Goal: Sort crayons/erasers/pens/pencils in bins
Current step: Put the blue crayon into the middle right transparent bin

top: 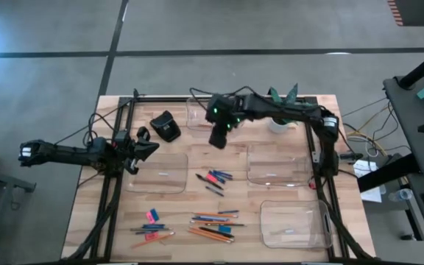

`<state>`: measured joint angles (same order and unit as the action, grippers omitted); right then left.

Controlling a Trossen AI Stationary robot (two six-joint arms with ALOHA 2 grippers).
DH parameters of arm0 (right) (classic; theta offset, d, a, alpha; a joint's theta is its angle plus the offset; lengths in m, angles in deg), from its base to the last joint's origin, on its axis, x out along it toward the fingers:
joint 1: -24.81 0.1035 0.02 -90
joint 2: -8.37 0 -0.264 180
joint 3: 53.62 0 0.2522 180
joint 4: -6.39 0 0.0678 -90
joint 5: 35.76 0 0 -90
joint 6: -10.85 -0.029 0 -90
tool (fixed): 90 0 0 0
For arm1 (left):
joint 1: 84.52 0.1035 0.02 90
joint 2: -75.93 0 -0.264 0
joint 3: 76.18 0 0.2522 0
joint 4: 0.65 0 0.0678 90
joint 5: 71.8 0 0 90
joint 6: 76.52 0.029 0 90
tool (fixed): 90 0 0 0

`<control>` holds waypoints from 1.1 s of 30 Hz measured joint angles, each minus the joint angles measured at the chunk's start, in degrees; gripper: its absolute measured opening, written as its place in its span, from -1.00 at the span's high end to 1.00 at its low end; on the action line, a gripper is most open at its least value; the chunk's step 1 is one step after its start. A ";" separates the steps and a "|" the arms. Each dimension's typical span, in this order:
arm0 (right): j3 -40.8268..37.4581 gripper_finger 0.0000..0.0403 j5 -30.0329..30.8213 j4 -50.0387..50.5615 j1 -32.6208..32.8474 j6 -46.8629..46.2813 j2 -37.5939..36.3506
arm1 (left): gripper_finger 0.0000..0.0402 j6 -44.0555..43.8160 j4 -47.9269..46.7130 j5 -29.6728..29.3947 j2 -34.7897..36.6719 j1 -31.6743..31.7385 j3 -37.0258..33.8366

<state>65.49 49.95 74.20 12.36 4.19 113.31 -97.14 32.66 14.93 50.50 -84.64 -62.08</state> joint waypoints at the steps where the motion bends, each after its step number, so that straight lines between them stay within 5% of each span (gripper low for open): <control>1: -1.32 0.38 0.74 0.07 1.33 -1.20 -0.76 | 1.00 0.01 0.00 0.00 0.02 0.00 0.01; 13: -14.97 0.37 5.99 -6.64 15.62 -7.34 -2.39 | 1.00 0.02 0.00 0.00 -0.04 -0.01 0.01; 18: -18.41 0.43 11.79 -7.47 16.20 -9.79 -2.37 | 1.00 0.00 0.04 0.00 0.00 0.00 0.02; 33: -22.12 0.48 11.83 -12.95 16.20 -11.63 4.56 | 1.00 0.00 -0.01 0.00 -0.02 -0.02 0.00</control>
<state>43.37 61.79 61.25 28.56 -7.44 117.86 -97.14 32.65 14.93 50.48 -84.66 -62.08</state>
